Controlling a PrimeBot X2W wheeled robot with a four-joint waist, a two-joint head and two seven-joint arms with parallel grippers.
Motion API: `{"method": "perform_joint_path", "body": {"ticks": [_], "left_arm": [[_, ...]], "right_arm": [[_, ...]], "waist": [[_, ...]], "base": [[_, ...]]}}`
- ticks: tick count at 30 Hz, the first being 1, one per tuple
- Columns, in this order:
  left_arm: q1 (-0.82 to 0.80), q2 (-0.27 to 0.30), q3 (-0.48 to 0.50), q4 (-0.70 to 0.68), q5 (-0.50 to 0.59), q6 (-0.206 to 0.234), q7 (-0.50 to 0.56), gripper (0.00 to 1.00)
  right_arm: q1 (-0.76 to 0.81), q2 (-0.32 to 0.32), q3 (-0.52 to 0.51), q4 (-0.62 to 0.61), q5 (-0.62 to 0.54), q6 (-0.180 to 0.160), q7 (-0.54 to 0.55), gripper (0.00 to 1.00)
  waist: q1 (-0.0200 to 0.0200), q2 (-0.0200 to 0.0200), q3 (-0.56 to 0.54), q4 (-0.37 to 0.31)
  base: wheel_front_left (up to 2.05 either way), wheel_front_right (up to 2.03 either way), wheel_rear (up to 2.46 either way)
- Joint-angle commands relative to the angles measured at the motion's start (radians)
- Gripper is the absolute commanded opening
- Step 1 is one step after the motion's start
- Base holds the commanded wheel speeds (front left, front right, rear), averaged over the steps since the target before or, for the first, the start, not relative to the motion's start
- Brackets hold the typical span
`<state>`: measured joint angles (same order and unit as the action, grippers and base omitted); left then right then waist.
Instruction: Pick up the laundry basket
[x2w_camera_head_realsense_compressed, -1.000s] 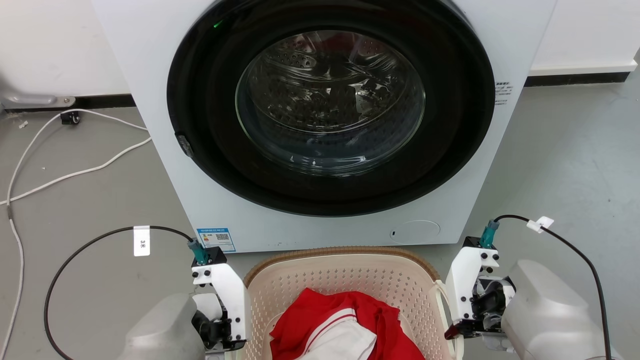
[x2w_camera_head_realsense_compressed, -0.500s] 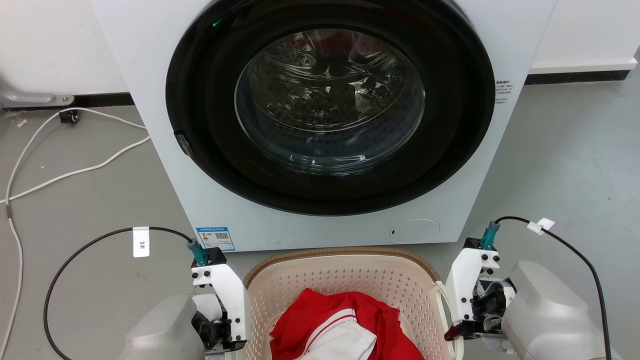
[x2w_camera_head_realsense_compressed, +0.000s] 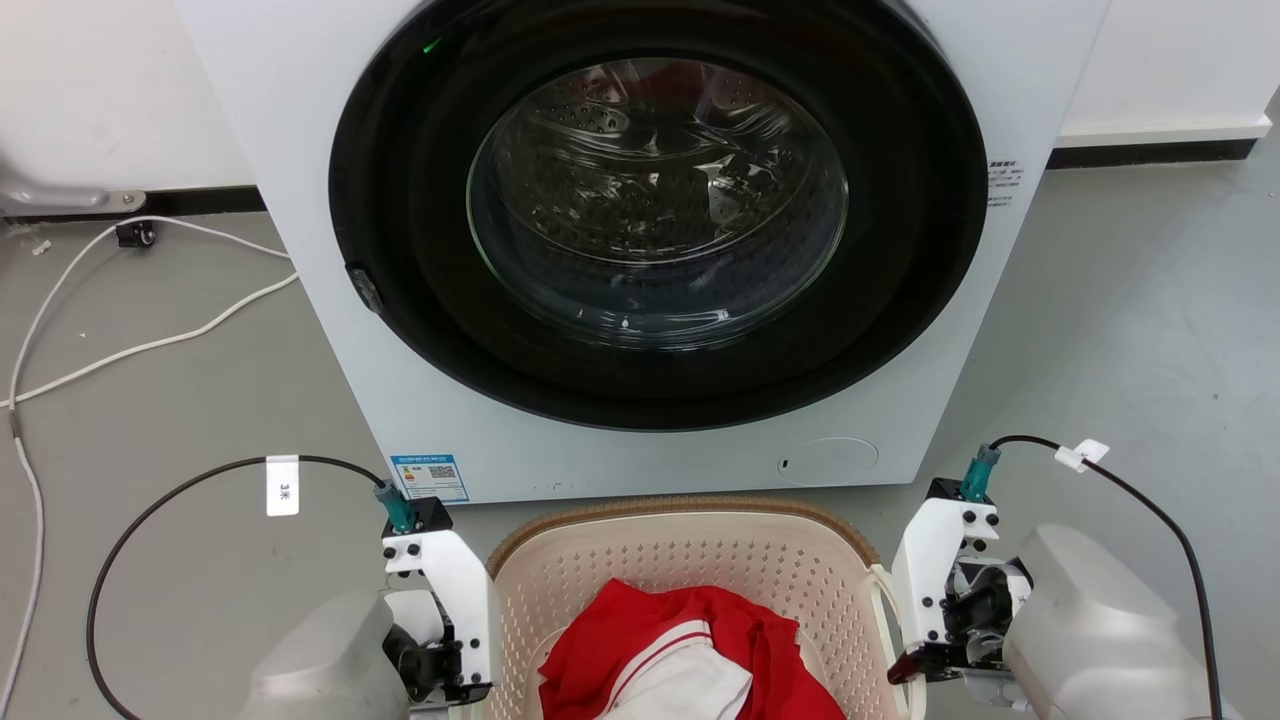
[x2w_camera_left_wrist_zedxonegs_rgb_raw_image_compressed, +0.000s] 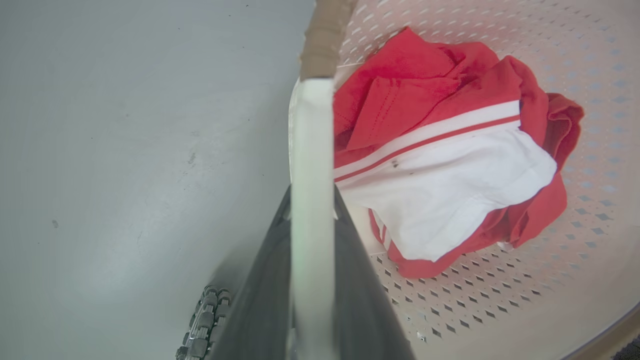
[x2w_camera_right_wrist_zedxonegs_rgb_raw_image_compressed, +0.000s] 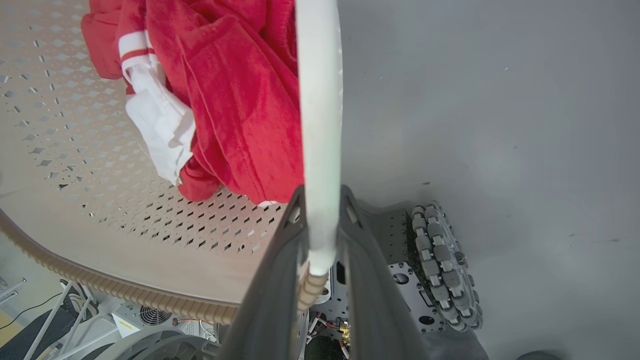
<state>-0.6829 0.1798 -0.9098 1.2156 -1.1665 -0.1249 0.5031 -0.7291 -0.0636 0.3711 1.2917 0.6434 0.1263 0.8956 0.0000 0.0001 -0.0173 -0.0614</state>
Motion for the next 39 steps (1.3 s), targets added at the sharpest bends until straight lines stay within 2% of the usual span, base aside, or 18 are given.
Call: {"method": "perform_joint_path", "body": {"ticks": [1,39], "left_arm": [[-0.013,-0.026,-0.002,-0.013,-0.012,-0.01,-0.002,0.0],[-0.014,-0.029,-0.042,0.002,-0.054,-0.011,-0.009,0.0]], "right_arm": [[0.007,0.024,-0.005,-0.007,0.012,0.008,0.0,0.0],[0.012,0.024,-0.034,-0.007,-0.003,0.008,0.01,0.0]], "waist": [[0.0,-0.0001,0.001,0.0],[0.0,-0.0001,0.003,-0.006]], "base": [[0.0,0.0,0.0],[0.0,0.0,0.0]]}}
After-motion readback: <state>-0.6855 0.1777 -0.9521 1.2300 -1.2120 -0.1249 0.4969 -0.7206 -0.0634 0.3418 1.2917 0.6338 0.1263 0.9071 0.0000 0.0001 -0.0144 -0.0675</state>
